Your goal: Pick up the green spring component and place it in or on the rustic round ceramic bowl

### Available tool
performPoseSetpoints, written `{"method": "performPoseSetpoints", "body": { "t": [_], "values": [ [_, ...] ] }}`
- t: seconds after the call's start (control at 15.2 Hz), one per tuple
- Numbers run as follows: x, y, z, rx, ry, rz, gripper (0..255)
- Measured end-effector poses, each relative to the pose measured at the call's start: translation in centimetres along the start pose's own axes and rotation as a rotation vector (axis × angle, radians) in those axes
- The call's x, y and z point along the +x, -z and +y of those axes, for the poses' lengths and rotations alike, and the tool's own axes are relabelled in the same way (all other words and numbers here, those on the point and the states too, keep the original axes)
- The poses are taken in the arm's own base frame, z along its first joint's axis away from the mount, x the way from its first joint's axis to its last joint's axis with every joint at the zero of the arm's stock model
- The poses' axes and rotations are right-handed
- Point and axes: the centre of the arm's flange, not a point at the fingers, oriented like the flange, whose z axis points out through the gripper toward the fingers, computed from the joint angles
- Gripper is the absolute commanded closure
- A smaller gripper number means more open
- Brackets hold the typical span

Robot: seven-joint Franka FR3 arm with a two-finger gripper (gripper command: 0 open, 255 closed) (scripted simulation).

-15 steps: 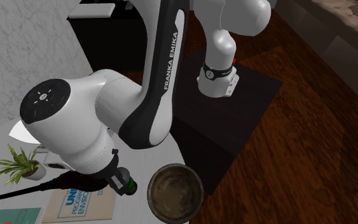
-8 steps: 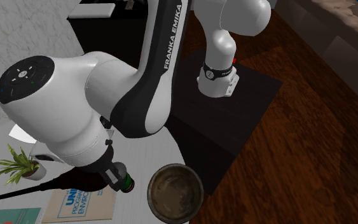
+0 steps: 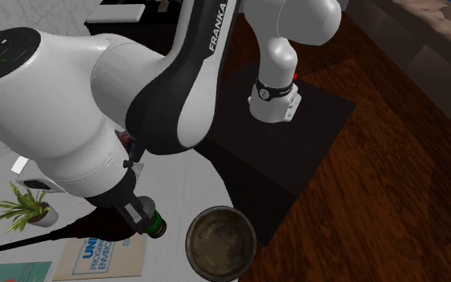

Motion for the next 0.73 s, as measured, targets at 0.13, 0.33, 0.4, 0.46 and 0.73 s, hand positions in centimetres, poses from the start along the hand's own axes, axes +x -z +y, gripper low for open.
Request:
{"method": "performPoseSetpoints", "body": {
  "t": [0.13,0.33,0.4,0.46,0.73],
  "values": [
    [0.0,1.1,0.1,0.000,0.000,0.000,255],
    [0.1,2.5,0.0,0.000,0.000,0.000,255],
    [-0.3,3.0,-0.6,0.000,0.000,0.000,255],
    [-0.9,3.4,-1.3,0.000,0.000,0.000,255],
    [-3.9,5.0,-4.6,0.001,0.001,0.000,255]
  ]
}}
